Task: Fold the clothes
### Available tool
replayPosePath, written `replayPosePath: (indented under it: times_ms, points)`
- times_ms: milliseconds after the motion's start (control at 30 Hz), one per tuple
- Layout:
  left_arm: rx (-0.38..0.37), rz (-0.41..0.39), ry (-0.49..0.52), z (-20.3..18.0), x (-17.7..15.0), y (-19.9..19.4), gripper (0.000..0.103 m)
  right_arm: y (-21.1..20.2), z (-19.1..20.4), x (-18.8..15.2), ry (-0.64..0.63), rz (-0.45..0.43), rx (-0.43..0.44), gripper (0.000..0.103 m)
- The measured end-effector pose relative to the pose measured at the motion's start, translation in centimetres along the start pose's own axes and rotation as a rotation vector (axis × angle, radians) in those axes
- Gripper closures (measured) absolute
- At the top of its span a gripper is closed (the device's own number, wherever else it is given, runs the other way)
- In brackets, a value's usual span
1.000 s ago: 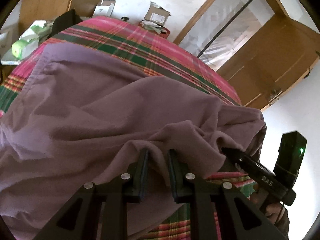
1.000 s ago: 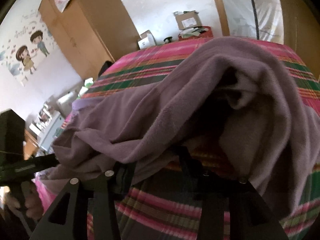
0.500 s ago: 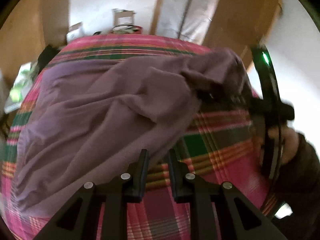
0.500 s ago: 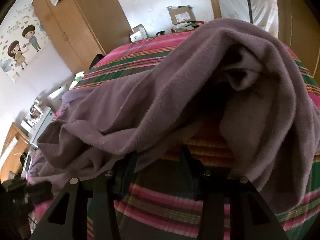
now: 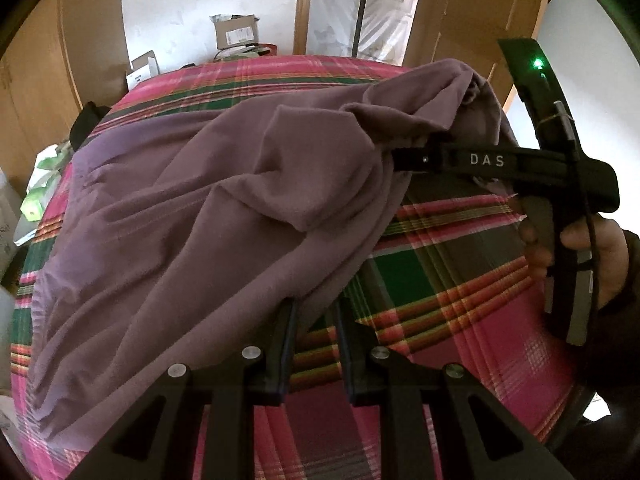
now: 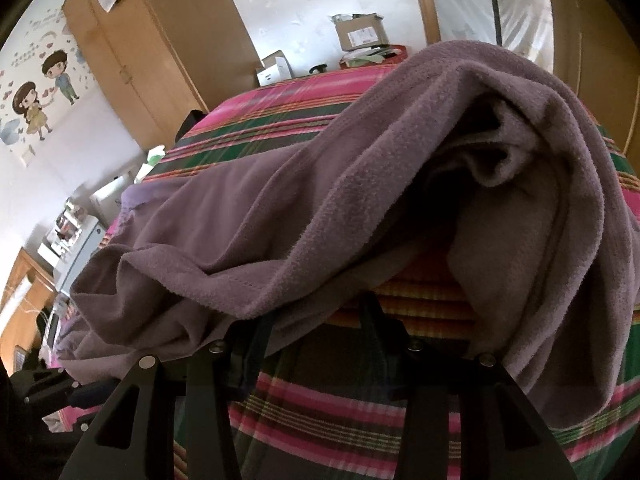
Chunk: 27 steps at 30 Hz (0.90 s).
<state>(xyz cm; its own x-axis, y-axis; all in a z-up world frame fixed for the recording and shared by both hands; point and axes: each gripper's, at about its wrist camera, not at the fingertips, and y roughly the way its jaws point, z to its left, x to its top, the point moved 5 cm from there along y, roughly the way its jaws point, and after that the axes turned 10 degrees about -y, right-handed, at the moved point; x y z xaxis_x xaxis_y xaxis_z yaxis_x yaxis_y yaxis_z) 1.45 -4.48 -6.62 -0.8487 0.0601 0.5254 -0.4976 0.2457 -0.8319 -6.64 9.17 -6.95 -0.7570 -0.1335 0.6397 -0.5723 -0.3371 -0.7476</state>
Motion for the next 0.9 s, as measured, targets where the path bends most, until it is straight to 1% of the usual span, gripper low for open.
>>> replayPosePath:
  times_ms: [367,533,600,633,667,700,767,800,867,900]
  points:
    - [0.107,-0.014,0.124,-1.0,0.5,1.3,0.084,0.2,0.1,0.2,-0.01,0.001,-0.004,0.057]
    - [0.125,-0.022,0.138,-1.4,0.5,1.4,0.084,0.2,0.1,0.2,-0.006,-0.001,-0.006,0.057]
    - [0.108,-0.023,0.129,-1.4,0.4,1.3,0.085,0.2,0.2,0.2,-0.008,0.0,-0.009,0.057]
    - [0.097,-0.023,0.122,-1.3,0.4,1.3,0.09,0.2,0.3,0.2,-0.011,0.001,-0.011,0.057]
    - [0.084,-0.027,0.113,-1.2,0.4,1.1,0.096,0.2,0.3,0.2,-0.014,0.002,-0.013,0.057]
    - [0.067,-0.035,0.106,-1.3,0.3,0.9,0.097,0.1,0.4,0.2,-0.016,0.002,-0.016,0.059]
    - [0.055,-0.065,0.104,-1.3,0.2,0.3,0.098,0.2,0.6,0.2,-0.023,0.008,-0.01,0.069]
    - [0.05,-0.08,0.105,-1.4,0.1,0.0,0.098,0.2,0.7,0.2,-0.027,0.011,-0.01,0.079]
    - [0.03,-0.098,0.097,-1.3,0.2,-0.6,0.099,0.1,0.8,0.1,-0.034,0.011,-0.011,0.081]
    - [0.019,-0.103,0.09,-1.3,0.3,-0.9,0.099,0.1,0.9,0.1,-0.037,0.01,-0.013,0.086]
